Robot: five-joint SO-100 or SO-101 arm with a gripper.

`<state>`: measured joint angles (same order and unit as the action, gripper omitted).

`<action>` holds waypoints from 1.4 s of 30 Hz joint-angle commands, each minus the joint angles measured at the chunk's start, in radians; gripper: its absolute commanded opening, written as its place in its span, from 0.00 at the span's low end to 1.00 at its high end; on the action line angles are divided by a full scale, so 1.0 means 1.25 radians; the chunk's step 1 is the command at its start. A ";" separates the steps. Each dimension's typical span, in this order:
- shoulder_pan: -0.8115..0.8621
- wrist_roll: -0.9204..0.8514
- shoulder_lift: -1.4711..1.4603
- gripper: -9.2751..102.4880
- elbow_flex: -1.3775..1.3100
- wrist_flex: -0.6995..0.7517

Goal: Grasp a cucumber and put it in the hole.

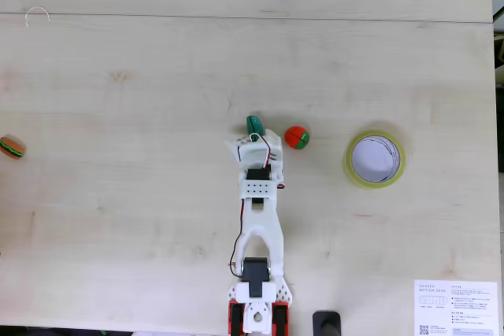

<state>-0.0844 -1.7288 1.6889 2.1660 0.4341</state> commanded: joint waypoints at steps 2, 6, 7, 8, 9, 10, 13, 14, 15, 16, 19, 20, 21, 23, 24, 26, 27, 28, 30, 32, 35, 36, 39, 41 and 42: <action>-0.006 -0.006 -0.009 0.40 -0.029 -0.043; -0.006 -0.006 -0.042 0.39 -0.045 -0.044; -0.006 -0.006 -0.050 0.39 -0.045 -0.050; -0.006 -0.006 -0.059 0.40 -0.045 -0.058; -0.006 -0.006 -0.065 0.40 -0.045 -0.065; -0.006 -0.006 -0.071 0.40 -0.045 -0.071; -0.006 -0.006 -0.087 0.39 -0.047 -0.101; -0.006 -0.006 -0.093 0.39 -0.047 -0.108; -0.006 -0.006 -0.099 0.38 -0.047 -0.114; -0.006 -0.006 -0.106 0.38 -0.047 -0.119; -0.006 -0.006 -0.121 0.38 -0.048 -0.123; -0.006 -0.006 -0.125 0.37 -0.048 -0.123; -0.005 -0.006 -0.126 0.37 -0.048 -0.123; -0.005 -0.006 -0.129 0.36 -0.048 -0.123; -0.005 -0.006 -0.129 0.35 -0.048 -0.123; -0.005 -0.006 -0.131 0.32 -0.048 -0.123; -0.005 -0.006 -0.133 0.30 -0.048 -0.123; -0.005 -0.006 -0.133 0.28 -0.048 -0.123; -0.005 -0.006 -0.135 0.27 -0.048 -0.123; -0.005 -0.005 -0.137 0.27 -0.048 -0.123; -0.005 -0.004 -0.141 0.25 -0.048 -0.123; -0.005 -0.005 -0.142 0.24 -0.048 -0.123; -0.005 -0.006 -0.145 0.21 -0.048 -0.123; -0.005 -0.006 -0.146 0.20 -0.047 -0.123; -0.005 -0.006 -0.146 0.20 -0.045 -0.123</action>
<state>-0.0890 -1.7273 1.5018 2.1644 0.3175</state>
